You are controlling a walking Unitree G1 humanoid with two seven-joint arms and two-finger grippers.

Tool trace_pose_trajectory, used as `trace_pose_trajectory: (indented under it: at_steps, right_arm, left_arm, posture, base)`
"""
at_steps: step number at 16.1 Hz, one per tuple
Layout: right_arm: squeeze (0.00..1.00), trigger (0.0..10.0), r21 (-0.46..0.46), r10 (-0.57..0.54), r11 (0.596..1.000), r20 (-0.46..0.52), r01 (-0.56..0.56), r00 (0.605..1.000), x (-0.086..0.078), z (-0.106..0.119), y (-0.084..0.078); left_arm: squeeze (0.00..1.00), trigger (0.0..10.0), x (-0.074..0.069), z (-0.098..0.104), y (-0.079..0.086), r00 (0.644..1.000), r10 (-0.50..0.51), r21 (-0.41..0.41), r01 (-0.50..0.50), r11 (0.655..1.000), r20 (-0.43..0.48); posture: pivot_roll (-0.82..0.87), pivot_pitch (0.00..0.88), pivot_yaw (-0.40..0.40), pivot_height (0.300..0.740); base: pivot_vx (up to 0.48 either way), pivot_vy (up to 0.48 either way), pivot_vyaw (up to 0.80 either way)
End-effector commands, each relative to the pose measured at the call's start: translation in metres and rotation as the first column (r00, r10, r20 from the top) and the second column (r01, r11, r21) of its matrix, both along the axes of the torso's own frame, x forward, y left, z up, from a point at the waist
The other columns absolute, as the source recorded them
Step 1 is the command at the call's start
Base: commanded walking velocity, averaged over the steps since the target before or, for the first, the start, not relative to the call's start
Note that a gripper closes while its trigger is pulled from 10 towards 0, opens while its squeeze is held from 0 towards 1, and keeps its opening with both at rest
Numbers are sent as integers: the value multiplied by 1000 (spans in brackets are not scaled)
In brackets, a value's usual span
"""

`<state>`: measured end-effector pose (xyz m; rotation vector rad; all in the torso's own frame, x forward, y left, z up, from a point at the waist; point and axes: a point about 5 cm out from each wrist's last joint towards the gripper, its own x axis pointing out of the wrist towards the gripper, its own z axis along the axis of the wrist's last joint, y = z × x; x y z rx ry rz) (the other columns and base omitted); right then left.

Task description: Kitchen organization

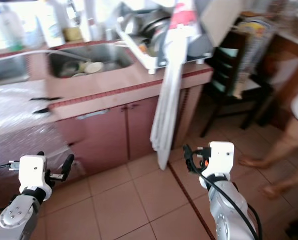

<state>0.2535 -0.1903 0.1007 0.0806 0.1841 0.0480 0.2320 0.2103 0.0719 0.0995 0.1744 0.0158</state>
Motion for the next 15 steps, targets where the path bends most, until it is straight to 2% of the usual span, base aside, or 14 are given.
trace_pose_trajectory:
  at_steps: [1, 4, 7, 14, 15]
  right_arm:
    - [0, 10000, -5, -8, 1000, 0, 8, 1000, 2, 3, -1]
    - [0, 10000, -14, -17, 1000, 11, 17, 1000, 10, 9, -5]
    - [0, 10000, -16, -10, 1000, 26, 10, 1000, 15, 13, -4]
    - [0, 10000, -8, -40, 999, 58, 41, 997, 23, 23, -8]
    - [0, 10000, 7, -44, 999, 70, 44, 997, 24, 26, -8]
  left_arm:
    - [0, 10000, 4, 8, -4, 1000, 2, -14, -1, 1000, 23]
    - [0, 10000, 18, 22, -19, 999, 11, -27, -9, 1000, 47]
    - [0, 10000, 24, 26, -26, 999, 21, -59, -19, 998, 38]
    - [0, 10000, 37, 39, -29, 998, 28, -54, -25, 998, 57]
    - [0, 10000, 38, 40, -29, 998, 24, -50, -21, 998, 51]
  posture:
    - [-50, 0, -25, 740]
    - [-50, 0, -34, 740]
    - [-54, 0, -36, 740]
    - [-70, 0, -31, 740]
    - [-70, 0, -31, 740]
  base:
    - [0, 0, 800]
    - [0, 0, 800]
    - [0, 0, 800]
    - [0, 0, 800]
    - [0, 0, 0]
